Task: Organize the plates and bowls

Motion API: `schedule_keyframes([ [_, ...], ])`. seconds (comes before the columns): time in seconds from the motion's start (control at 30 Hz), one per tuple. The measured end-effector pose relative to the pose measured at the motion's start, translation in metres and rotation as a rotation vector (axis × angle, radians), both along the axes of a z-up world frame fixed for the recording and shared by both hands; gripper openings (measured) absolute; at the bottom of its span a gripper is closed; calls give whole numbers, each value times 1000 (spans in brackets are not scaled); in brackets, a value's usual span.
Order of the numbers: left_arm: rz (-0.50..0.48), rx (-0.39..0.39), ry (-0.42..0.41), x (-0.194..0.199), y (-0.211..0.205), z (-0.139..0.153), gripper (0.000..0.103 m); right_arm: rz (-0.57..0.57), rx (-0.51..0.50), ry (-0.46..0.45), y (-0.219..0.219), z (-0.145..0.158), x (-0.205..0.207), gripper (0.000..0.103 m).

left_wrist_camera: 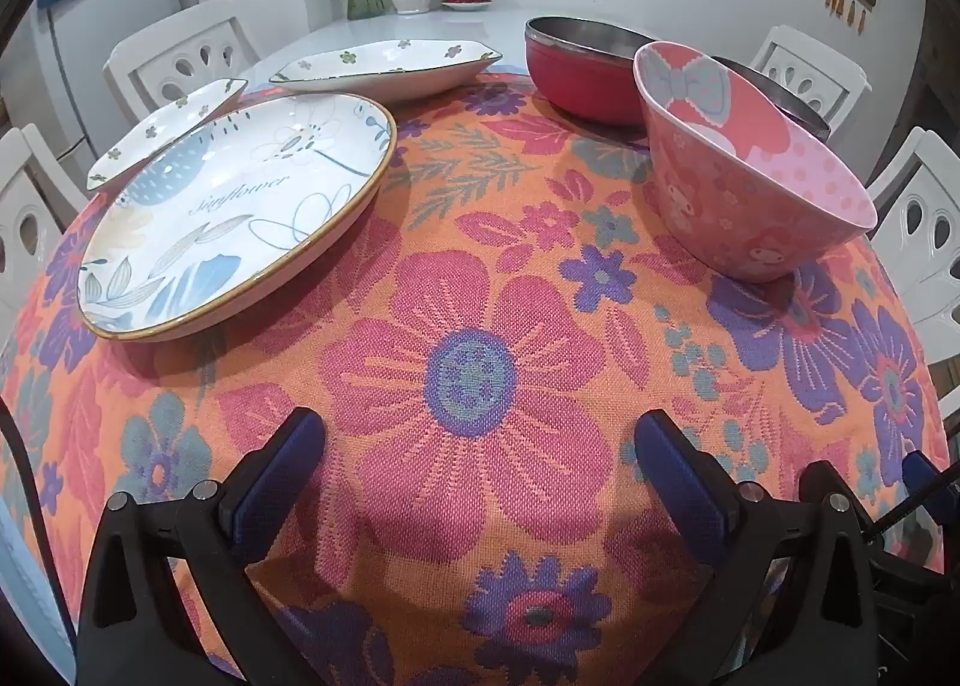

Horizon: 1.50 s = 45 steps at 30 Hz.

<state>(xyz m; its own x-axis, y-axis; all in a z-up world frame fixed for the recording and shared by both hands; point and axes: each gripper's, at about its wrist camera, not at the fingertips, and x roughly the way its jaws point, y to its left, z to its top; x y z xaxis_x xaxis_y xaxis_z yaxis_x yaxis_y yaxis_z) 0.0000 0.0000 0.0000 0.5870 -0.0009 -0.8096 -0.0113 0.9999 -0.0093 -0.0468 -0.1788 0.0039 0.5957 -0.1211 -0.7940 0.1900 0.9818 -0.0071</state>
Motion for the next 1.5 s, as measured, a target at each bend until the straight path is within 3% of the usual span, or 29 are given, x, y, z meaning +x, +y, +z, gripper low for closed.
schedule_keyframes([
  [0.13, -2, 3, 13, 1, 1, 1, 103, 0, 6, 3, 0, 0, 0, 103],
  [0.23, -45, 13, 83, 0, 2, 4, 103, 32, 20, 44, 1, 3, -4, 103],
  [0.4, -74, 13, 195, -25, 14, 12, 102, -6, 68, 202, 4, 8, -12, 103],
  [0.5, -55, 2, 193, -39, 28, 30, 102, -28, 78, 373, 10, 7, -4, 103],
  [0.6, -49, 2, 135, -53, 44, 63, 102, -9, 89, 498, 27, 13, 5, 102],
  [0.73, -6, 20, 55, -57, 83, 116, 102, 56, 100, 430, 70, 56, 7, 101],
  [0.83, 55, 9, 68, -42, 111, 145, 102, 116, 41, 291, 109, 118, 20, 101],
  [0.9, 120, -40, 112, -30, 140, 169, 102, 121, 14, 184, 131, 158, 26, 101],
  [1.0, 149, -138, 68, -30, 174, 200, 102, 115, -41, 24, 158, 210, 26, 103],
  [1.07, 160, -122, 19, -29, 188, 214, 102, 131, -103, -12, 179, 215, 21, 103],
  [1.13, 162, -79, -6, -24, 191, 217, 102, 168, -111, 81, 198, 202, 27, 103],
  [1.2, 159, -52, -13, -18, 198, 216, 102, 145, -91, 109, 201, 194, 29, 103],
  [1.37, 115, -48, -4, -8, 218, 202, 102, 59, -142, 47, 202, 191, 32, 103],
  [1.5, 67, -36, -8, -1, 226, 193, 102, 29, -84, 61, 206, 185, 37, 103],
])
